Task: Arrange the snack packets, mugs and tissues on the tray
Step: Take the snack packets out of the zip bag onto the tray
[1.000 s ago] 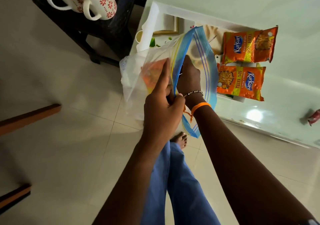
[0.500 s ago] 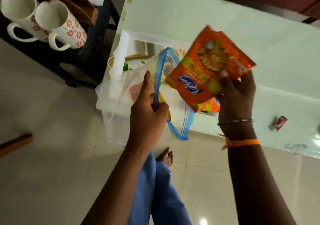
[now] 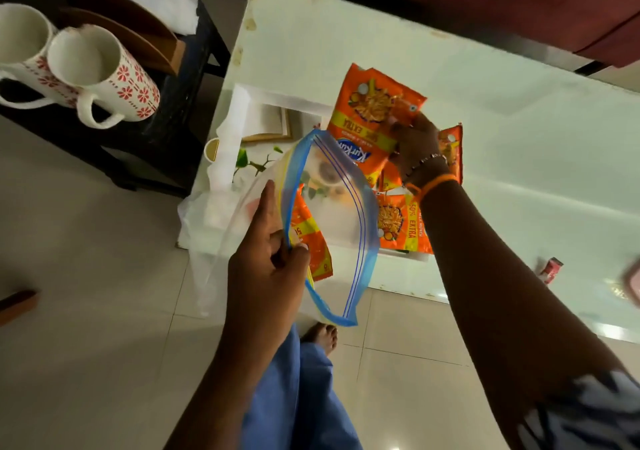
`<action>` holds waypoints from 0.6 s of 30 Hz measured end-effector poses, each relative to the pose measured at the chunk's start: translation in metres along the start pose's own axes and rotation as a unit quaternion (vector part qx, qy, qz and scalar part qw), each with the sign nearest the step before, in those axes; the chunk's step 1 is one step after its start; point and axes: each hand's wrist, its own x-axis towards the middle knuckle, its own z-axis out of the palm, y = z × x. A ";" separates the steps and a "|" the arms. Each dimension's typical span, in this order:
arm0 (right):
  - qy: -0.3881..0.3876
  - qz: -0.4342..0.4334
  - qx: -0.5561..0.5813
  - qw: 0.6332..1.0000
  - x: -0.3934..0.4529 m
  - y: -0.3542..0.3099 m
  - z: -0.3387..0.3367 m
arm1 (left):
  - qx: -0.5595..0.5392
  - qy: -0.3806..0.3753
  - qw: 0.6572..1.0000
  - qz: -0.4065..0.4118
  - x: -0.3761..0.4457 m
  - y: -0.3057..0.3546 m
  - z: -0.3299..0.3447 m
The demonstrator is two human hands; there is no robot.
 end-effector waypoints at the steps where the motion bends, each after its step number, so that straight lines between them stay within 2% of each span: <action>1: -0.009 0.013 -0.008 1.000 0.011 0.002 0.007 | -0.009 0.004 1.000 -0.004 0.002 0.000 -0.001; 5: 0.021 -0.015 -0.121 0.992 0.045 0.000 0.026 | -0.028 0.008 1.000 -0.013 0.006 0.001 -0.004; 8: 0.095 -0.115 -0.152 0.977 0.039 -0.004 0.024 | -0.040 0.003 0.999 -0.018 0.006 0.002 -0.007; 11: 0.126 -0.191 -0.135 0.964 -0.004 -0.011 0.016 | -0.057 0.005 0.998 -0.021 0.006 0.003 -0.010; 13: 0.067 -0.202 -0.109 0.971 -0.043 -0.012 0.009 | -0.063 0.012 0.998 -0.018 0.004 0.002 -0.012; 15: -0.083 -0.183 -0.106 0.974 -0.087 -0.009 0.008 | -0.070 0.023 0.997 -0.013 0.000 0.001 -0.013; 17: -0.210 -0.135 -0.192 0.949 -0.120 0.004 0.015 | -0.075 0.034 0.997 -0.010 -0.006 -0.002 -0.016; 18: -0.242 -0.117 -0.271 0.924 -0.129 0.015 0.020 | -0.078 0.038 0.996 -0.009 -0.009 -0.004 -0.017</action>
